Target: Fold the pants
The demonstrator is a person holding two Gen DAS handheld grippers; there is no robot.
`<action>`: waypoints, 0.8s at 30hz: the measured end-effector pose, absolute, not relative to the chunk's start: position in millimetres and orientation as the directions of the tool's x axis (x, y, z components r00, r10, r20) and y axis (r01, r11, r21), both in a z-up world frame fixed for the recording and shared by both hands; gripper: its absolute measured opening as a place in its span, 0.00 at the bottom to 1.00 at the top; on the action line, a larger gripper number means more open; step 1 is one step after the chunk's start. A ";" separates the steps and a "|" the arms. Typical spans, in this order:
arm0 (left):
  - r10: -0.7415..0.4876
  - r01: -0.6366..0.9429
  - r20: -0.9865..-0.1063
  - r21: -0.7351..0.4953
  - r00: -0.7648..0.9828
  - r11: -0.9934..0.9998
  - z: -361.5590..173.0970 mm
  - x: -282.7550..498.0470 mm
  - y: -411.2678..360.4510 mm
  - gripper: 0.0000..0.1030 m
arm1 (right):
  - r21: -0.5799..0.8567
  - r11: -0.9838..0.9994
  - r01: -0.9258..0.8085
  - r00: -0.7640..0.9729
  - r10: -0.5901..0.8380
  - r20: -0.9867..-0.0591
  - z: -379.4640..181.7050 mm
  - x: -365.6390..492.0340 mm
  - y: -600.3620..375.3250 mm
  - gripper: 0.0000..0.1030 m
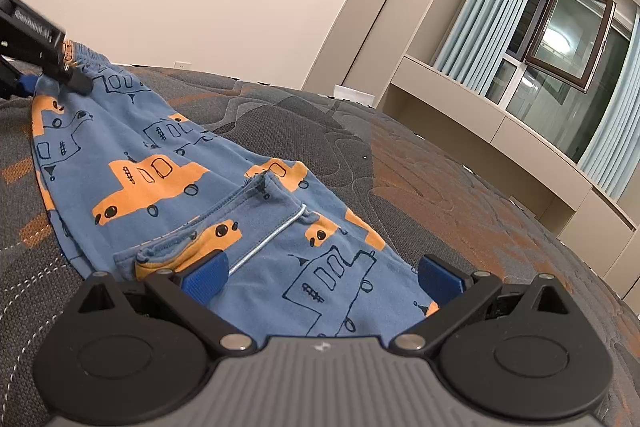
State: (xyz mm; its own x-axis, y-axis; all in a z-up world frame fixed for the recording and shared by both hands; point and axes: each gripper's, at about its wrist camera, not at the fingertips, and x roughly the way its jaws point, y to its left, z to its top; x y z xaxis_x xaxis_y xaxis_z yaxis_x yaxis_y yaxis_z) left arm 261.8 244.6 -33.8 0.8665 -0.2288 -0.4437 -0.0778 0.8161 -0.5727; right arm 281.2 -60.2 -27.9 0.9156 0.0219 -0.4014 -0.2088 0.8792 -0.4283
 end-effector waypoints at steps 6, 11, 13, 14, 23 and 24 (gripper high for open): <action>-0.224 -0.087 -0.442 -0.582 0.869 0.809 -36.7 263.4 246.8 0.27 | -0.428 0.879 -0.209 0.916 0.022 -0.402 -28.2 281.0 -59.7 1.00; -0.214 -0.093 -0.442 -0.575 0.871 0.813 -37.3 261.9 244.8 0.22 | -0.428 0.880 -0.208 0.916 0.022 -0.400 -27.9 280.7 -59.8 1.00; -0.213 -0.092 -0.440 -0.575 0.872 0.813 -37.6 259.4 244.2 0.20 | -0.425 0.882 -0.205 0.920 0.025 -0.391 -27.2 280.1 -60.4 1.00; -0.211 -0.094 -0.441 -0.573 0.872 0.814 -36.8 258.5 242.4 0.20 | -0.417 0.886 -0.203 0.925 0.033 -0.379 -25.4 278.2 -61.9 1.00; -0.148 -0.094 -0.469 -0.455 0.871 0.886 -15.0 259.2 222.4 0.10 | -0.265 0.929 -0.257 0.927 0.160 -0.338 1.0 247.0 -108.5 1.00; -0.134 -0.091 -0.466 -0.429 0.874 0.899 -10.1 258.0 218.3 0.09 | -0.272 0.928 -0.255 0.929 0.157 -0.334 0.3 241.9 -116.5 1.00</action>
